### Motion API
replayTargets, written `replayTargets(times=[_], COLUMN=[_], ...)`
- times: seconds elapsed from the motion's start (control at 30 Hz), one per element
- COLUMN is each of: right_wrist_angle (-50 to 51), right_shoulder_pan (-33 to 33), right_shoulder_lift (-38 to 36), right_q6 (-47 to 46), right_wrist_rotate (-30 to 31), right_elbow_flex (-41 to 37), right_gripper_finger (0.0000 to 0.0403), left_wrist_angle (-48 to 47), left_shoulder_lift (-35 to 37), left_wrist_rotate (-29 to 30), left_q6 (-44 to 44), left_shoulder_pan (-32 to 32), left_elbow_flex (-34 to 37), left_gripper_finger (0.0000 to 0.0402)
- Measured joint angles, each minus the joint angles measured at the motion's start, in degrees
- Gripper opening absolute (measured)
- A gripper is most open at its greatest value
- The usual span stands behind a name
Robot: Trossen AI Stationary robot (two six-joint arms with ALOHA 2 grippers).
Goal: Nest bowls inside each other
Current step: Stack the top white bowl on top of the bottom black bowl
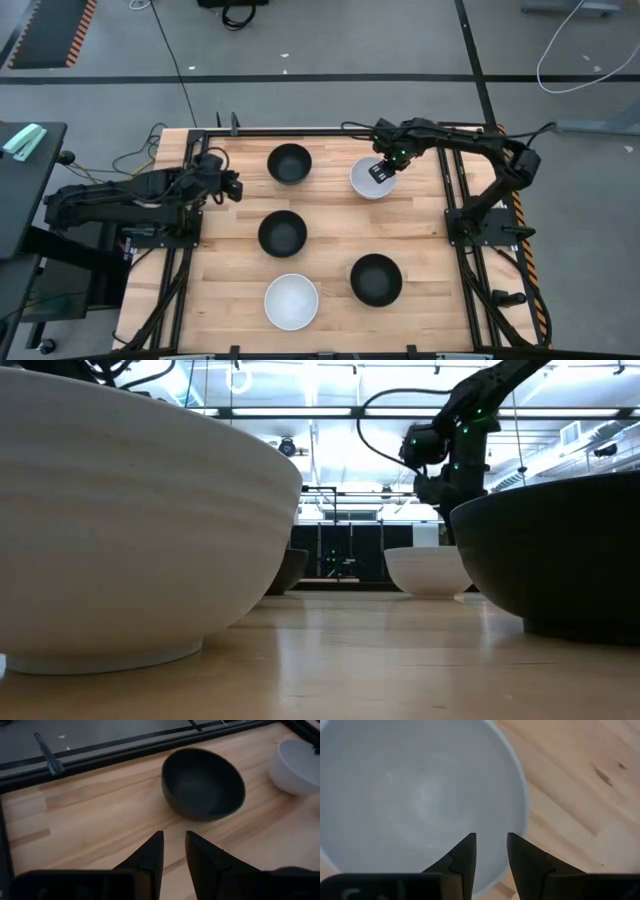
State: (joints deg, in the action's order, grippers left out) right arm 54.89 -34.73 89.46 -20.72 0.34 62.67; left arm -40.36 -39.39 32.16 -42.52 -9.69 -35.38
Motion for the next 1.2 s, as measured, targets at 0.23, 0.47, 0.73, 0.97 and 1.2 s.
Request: replayTargets(times=[0.23, 0.47, 0.73, 0.97, 1.2], right_wrist_angle=[-0.18, 1.00, 2.49, 0.84, -2.61], right_shoulder_pan=[-1.69, -4.00, -3.23, -1.37, -1.39], right_shoulder_lift=[-0.56, -3.73, 0.80, 5.38, 9.08], right_q6=[0.68, 1.10, 2.74, 2.71, 1.48], right_wrist_rotate=[1.37, 2.18, 1.80, 1.09, 1.09], right_elbow_flex=[-0.02, -0.01, -0.04, -0.07, -0.07], right_gripper_finger=[0.0117, 0.0117, 0.0117, 0.0117, 0.0113], left_wrist_angle=[1.62, 2.02, 3.46, 3.41, 3.41], left_shoulder_lift=[-1.30, -1.95, -1.93, -1.93, -1.93], left_wrist_rotate=[-0.22, -1.01, -2.99, -4.50, -4.48], left_q6=[1.44, 2.66, 4.22, 4.26, 4.22], left_shoulder_pan=[-1.40, -3.65, -6.23, -7.22, -7.26], left_elbow_flex=[0.00, 0.00, 0.00, 0.00, 0.00], left_gripper_finger=[0.0089, 0.0093, 0.0094, 0.0091, 0.0091])
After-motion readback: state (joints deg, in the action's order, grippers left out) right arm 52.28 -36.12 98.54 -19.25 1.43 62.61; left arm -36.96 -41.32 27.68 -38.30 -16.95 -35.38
